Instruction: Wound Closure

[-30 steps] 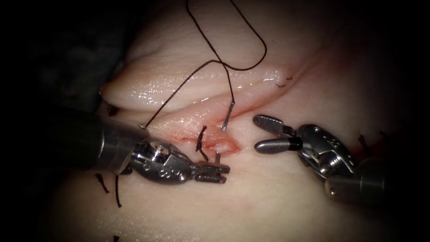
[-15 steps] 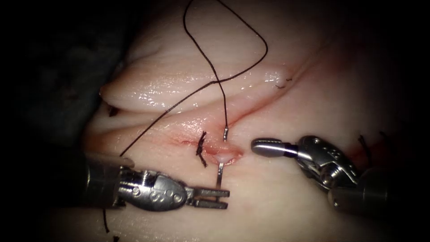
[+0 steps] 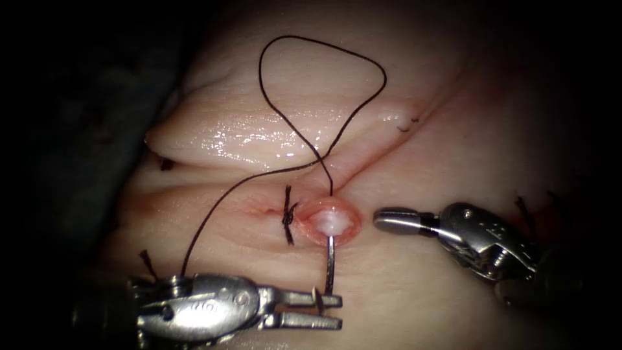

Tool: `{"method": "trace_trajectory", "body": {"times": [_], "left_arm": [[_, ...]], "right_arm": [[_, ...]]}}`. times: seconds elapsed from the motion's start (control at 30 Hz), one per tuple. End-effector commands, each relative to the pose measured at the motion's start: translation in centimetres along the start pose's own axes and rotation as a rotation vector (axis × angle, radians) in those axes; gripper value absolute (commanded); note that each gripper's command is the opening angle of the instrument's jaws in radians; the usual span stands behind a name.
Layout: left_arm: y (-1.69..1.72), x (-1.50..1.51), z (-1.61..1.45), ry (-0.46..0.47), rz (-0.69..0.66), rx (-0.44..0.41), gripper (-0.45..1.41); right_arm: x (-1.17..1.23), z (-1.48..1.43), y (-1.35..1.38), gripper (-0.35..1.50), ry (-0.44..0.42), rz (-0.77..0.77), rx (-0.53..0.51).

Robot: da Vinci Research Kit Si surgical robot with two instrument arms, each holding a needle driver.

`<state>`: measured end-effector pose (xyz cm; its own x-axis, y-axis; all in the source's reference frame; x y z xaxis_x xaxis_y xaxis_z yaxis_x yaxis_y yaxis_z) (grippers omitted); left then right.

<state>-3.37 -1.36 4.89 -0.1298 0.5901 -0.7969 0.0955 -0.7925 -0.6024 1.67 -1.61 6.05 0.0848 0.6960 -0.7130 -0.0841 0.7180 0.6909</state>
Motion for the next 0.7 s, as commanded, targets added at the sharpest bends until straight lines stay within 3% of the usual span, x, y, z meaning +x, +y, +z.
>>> {"method": "trace_trajectory", "body": {"times": [0.03,0.1,0.17,0.5,0.57,0.7], "left_arm": [[0.01,-0.08,0.06,-0.004,-0.025,0.004,-0.45],[0.03,-0.1,0.07,-0.019,-0.048,0.008,-0.45],[0.04,-0.11,0.07,-0.019,-0.059,0.011,-0.45],[0.29,0.11,0.06,-0.013,-0.122,0.0,-0.45],[0.3,0.19,0.06,-0.015,-0.052,-0.002,-0.45],[0.2,0.43,0.03,-0.056,0.12,0.112,-0.45]], "right_arm": [[-0.05,0.09,-0.04,-0.03,-0.001,0.031,0.009],[-0.05,0.08,-0.07,-0.25,-0.003,0.055,0.021],[-0.05,0.08,-0.1,-0.35,-0.004,0.073,0.031],[0.06,0.07,-0.26,-0.35,-0.011,0.202,0.048],[0.08,0.06,-0.28,-0.35,-0.013,0.228,0.049],[0.15,0.05,-0.3,-0.35,0.01,0.244,0.055]]}}
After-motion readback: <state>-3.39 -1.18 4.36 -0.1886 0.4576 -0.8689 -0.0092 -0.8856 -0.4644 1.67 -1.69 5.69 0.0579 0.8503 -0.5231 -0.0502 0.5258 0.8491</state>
